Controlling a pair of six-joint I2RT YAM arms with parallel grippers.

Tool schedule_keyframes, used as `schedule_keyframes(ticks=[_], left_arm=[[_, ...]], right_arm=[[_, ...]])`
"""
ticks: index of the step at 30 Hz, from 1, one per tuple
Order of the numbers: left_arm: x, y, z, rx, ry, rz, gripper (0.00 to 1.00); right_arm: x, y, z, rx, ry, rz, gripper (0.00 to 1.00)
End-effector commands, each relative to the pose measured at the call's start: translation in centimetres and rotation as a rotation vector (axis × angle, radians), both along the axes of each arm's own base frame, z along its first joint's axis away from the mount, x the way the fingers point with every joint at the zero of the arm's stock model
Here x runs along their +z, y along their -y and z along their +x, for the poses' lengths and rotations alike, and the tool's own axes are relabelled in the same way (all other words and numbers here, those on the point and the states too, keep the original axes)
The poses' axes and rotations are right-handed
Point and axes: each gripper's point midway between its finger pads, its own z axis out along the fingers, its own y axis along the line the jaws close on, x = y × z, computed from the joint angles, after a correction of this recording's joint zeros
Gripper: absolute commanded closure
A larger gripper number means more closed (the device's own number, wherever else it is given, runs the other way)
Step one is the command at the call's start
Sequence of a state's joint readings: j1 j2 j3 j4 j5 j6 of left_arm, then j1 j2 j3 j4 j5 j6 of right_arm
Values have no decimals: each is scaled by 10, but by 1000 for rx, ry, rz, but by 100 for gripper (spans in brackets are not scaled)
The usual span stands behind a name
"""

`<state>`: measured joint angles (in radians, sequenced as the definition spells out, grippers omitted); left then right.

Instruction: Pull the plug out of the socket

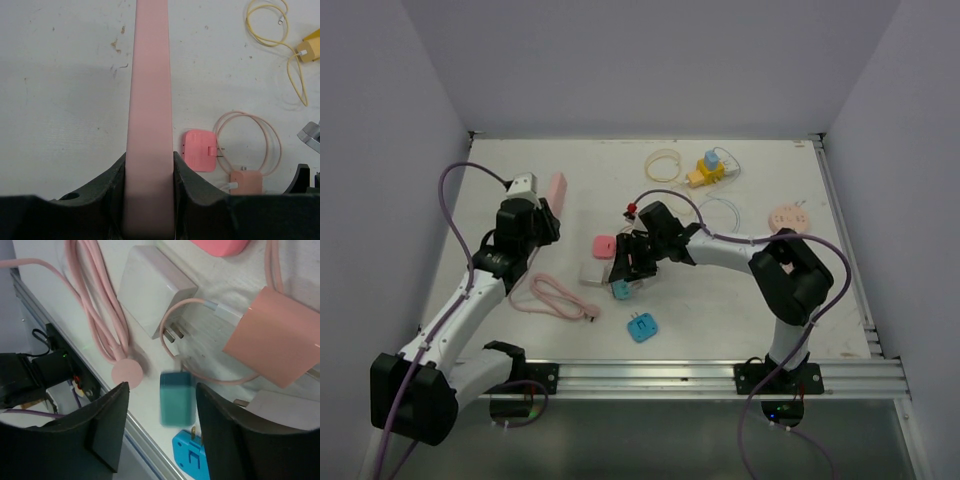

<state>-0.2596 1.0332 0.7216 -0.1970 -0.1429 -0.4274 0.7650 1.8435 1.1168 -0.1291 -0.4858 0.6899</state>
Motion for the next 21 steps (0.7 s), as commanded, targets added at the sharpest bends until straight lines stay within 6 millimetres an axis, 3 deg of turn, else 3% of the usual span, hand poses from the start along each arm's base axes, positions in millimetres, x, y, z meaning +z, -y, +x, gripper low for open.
schedule_keyframes(ticks=[1,4,8,14,16,17,18,20,21], left_arm=[[18,-1,10,-10,76,-23,100],[15,-2,10,-7,71,-36,100],[10,-5,10,4,59,-44,100],[-1,-24,26,42,35,-62,100],[4,-45,39,95,44,-75,100],[-4,-53,45,117,19,-76,100],[8,-70,55,152,39,-88,100],[8,-90,69,198,24,-93,100],[26,-113,79,253,43,-96,100]], right_arm=[[15,2,14,-1,92,-26,39],[18,8,18,-11,126,-54,29],[34,15,23,-15,196,-71,27],[76,33,27,-37,352,-65,24],[89,45,28,-74,410,-72,23],[93,49,28,-82,429,-76,22],[89,56,27,-95,439,-92,22],[102,69,29,-137,498,-102,22],[97,76,27,-151,501,-118,22]])
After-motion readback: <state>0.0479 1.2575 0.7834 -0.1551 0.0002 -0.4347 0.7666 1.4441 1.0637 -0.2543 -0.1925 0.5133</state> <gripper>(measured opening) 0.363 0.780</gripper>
